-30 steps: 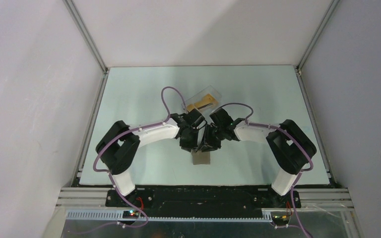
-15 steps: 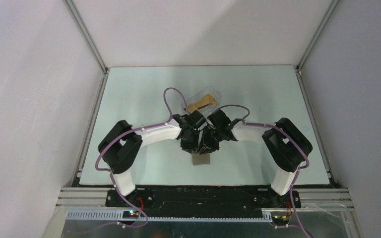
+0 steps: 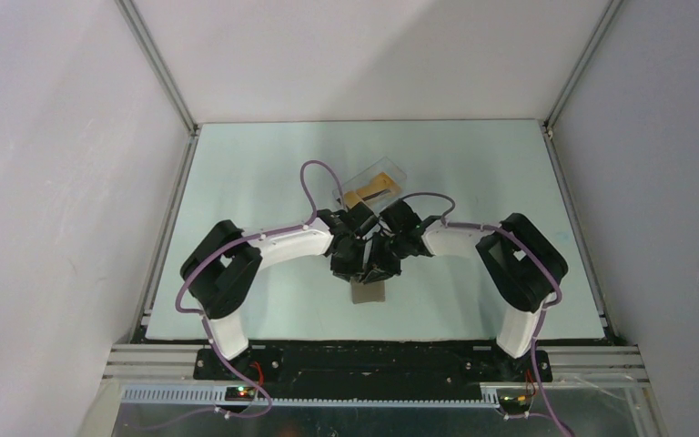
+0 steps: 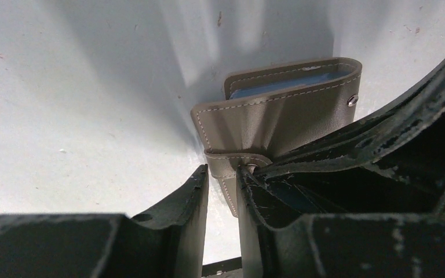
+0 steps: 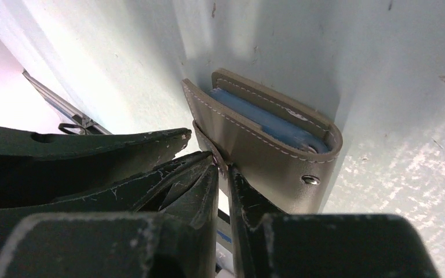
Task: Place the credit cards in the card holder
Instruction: Close the card holder at the center of the board.
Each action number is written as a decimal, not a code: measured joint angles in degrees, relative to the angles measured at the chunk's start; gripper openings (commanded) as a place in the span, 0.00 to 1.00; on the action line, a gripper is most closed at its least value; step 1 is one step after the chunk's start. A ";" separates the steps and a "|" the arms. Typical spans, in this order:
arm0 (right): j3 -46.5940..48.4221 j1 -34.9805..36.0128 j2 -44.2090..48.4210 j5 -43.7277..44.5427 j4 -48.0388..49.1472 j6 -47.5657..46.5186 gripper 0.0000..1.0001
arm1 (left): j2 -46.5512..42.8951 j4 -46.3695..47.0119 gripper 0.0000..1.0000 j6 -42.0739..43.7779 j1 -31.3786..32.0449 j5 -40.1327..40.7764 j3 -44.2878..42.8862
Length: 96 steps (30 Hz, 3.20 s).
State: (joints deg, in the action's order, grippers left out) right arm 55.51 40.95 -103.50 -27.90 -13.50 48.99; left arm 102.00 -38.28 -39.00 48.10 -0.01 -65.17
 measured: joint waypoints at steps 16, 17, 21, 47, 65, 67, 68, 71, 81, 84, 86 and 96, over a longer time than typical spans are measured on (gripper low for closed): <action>3.02 0.15 -2.60 -0.63 -3.19 0.96 0.00 | -0.02 -0.90 0.35 0.09 -0.39 1.11 0.00; 3.13 0.17 -2.64 -0.55 -3.34 1.03 0.00 | -0.04 -0.98 0.35 0.07 -0.72 0.94 0.00; 3.56 0.72 -2.80 0.28 -3.61 1.49 0.00 | -0.57 -0.98 0.38 0.02 -1.95 0.11 0.13; 2.86 2.75 -0.61 4.72 -3.08 2.21 0.26 | -2.38 2.89 0.35 0.39 -3.45 -4.31 4.11; 0.44 -2.27 10.88 6.10 -10.86 -2.64 0.67 | -2.38 3.65 0.37 0.00 -3.50 -5.05 4.09; 0.28 -3.10 11.04 6.38 -11.82 -3.63 0.67 | -2.38 4.00 0.37 -0.02 -3.52 -5.79 4.09; -0.15 -3.50 11.04 6.34 -11.96 -3.98 0.68 | -2.38 4.35 0.37 -0.04 -3.56 -6.40 4.09; -2.43 -5.46 11.04 5.44 -11.72 -4.66 0.68 | -2.38 5.22 0.38 -0.09 -3.87 -7.74 4.09; -11.15 -11.69 6.95 -9.55 1.40 -2.12 0.68 | -3.63 10.58 0.40 -0.52 -7.65 -13.57 7.80; -11.19 -11.67 3.74 -14.12 7.37 -0.17 0.67 | -3.63 11.34 0.42 -0.46 -9.03 -15.15 9.11; -11.19 -11.67 2.03 -16.41 10.60 1.03 0.67 | -3.63 11.76 0.44 -0.42 -9.53 -15.78 9.55; -11.26 -11.54 0.22 -18.64 14.69 2.45 0.66 | -5.88 14.12 0.51 -0.44 -9.66 -17.86 10.45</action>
State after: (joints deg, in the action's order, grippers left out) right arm 44.25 29.41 -103.28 -46.54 1.19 51.44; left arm 96.12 -24.16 -39.44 38.44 -17.87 -54.72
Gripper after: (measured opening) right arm 0.664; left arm 0.509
